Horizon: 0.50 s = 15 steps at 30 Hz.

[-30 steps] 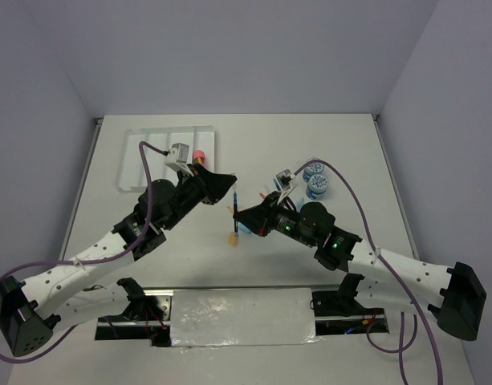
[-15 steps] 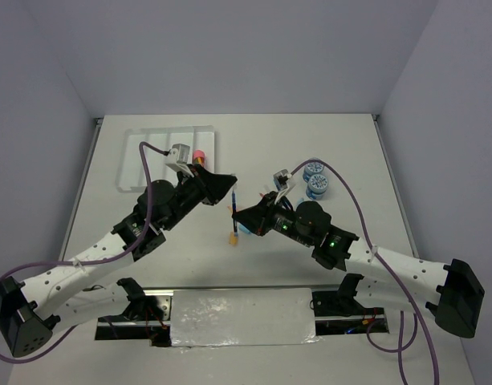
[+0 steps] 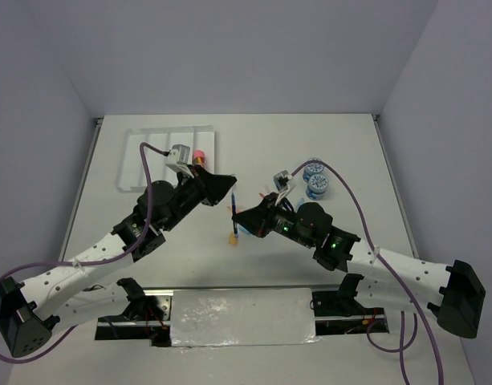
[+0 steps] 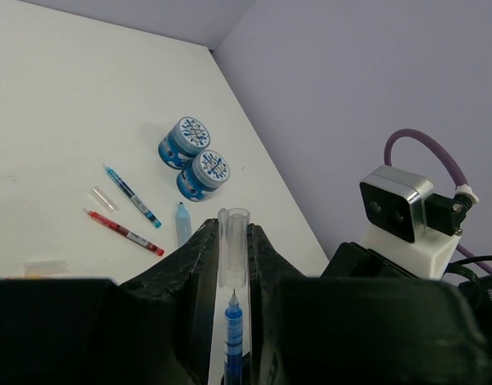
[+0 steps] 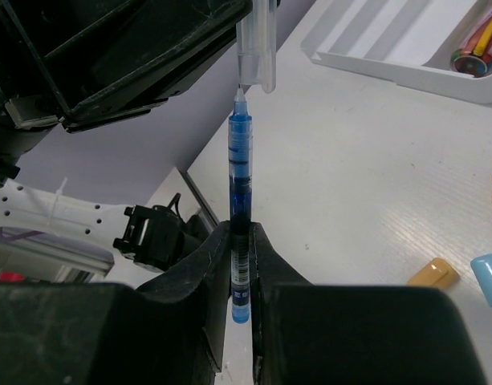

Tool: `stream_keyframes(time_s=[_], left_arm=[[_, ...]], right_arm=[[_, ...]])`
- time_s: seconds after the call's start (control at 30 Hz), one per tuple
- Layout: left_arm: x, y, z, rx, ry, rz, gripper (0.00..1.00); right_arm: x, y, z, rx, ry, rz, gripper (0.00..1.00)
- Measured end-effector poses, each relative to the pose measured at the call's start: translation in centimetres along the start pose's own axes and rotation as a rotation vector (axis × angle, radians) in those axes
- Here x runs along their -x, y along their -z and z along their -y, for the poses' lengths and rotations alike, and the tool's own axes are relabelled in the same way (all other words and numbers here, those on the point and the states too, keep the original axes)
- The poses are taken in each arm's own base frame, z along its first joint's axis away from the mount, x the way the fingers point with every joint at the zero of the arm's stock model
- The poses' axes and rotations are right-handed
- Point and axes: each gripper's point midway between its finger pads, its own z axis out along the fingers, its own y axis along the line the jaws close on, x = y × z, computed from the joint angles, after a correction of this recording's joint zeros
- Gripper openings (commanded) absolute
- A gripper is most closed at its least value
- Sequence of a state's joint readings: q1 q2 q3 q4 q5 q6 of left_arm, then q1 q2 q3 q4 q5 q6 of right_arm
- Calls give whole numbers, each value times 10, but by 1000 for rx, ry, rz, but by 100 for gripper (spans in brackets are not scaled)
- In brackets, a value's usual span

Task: Sort the stationery into containers
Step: Pick up the pen from the center of the board.

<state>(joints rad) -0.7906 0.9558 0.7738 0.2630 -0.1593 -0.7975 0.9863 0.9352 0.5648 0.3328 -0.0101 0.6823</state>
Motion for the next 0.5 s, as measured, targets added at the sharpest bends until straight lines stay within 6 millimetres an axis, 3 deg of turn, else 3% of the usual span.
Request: stream_keyframes(time_s=[0.5], left_arm=[[0,0,-1,2,-13,2,3]], right_arm=[[0,2,3,-21,0,5,0]])
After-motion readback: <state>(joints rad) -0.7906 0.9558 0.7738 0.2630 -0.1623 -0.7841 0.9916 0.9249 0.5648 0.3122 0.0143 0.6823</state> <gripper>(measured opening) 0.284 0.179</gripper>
